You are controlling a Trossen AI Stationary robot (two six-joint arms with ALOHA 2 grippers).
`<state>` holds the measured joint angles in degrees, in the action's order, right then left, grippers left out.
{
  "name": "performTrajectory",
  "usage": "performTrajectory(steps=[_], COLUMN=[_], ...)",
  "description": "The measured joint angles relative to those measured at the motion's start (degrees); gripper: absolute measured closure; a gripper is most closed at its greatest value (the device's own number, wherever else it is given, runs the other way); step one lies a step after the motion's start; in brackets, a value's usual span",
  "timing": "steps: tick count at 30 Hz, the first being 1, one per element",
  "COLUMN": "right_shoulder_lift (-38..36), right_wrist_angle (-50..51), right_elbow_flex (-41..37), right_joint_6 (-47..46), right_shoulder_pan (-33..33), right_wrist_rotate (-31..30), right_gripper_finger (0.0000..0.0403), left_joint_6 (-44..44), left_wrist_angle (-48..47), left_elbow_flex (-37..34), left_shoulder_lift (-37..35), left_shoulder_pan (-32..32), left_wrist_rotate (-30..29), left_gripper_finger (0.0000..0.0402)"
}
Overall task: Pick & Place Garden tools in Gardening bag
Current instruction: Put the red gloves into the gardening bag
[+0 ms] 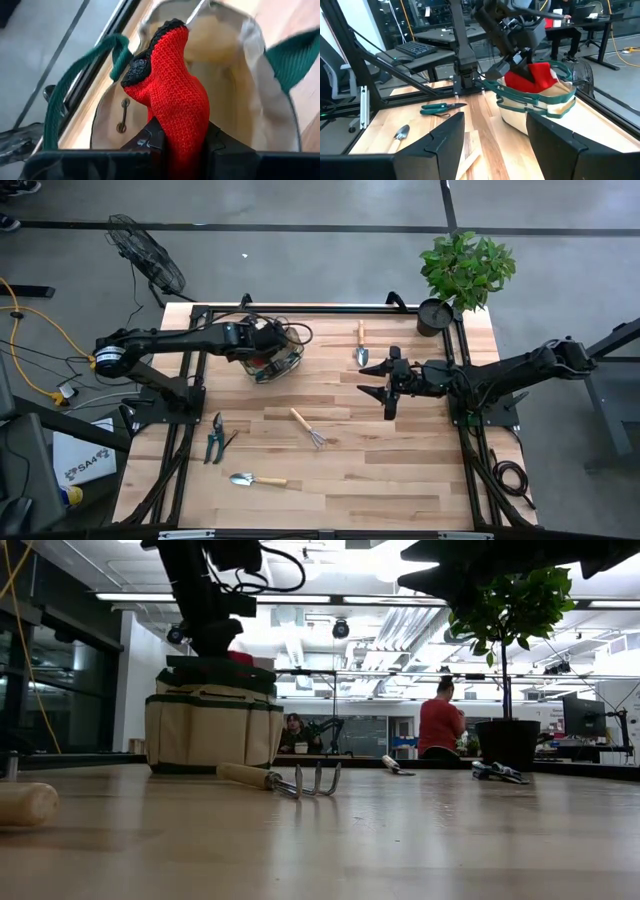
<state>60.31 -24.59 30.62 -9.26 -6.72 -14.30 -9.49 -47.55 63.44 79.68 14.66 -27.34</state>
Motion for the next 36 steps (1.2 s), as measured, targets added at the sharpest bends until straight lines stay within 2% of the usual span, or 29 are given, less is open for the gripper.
performTrajectory(steps=[6, 10, 16, 19, 29, 36], right_shoulder_lift=[0.0, 0.0, 0.0, 0.0, 0.0, 0.0], right_wrist_angle=[0.1, 0.1, 0.1, 0.3, 0.5, 0.8], right_elbow_flex=[0.0, 0.0, 0.0, 0.0, 0.0, 0.0], right_joint_6=[0.0, 0.0, 0.0, 0.0, -0.2, -0.2], right_shoulder_pan=[0.0, 0.0, 0.0, 0.0, 0.0, 0.0], right_wrist_rotate=[-0.8, -0.8, -0.8, -0.8, -0.8, -0.8], right_gripper_finger=[0.0197, 0.0197, 0.0197, 0.0197, 0.0197, 0.0197], left_joint_6=[0.3, 0.3, 0.6, 0.8, 1.5, 1.8], left_wrist_angle=[-3.0, -3.0, -3.0, -2.9, -2.9, -2.7], left_elbow_flex=[0.0, 0.0, 0.0, 0.0, 0.0, 0.0], left_shoulder_lift=[0.0, 0.0, 0.0, 0.0, 0.0, 0.0], left_shoulder_pan=[0.0, 0.0, 0.0, 0.0, 0.0, 0.0], left_wrist_rotate=[0.8, 2.9, 2.9, 2.8, 1.7, 1.3], left_gripper_finger=[0.0360, 0.0360, 0.0352, 0.0328, 0.0210, 0.0184])
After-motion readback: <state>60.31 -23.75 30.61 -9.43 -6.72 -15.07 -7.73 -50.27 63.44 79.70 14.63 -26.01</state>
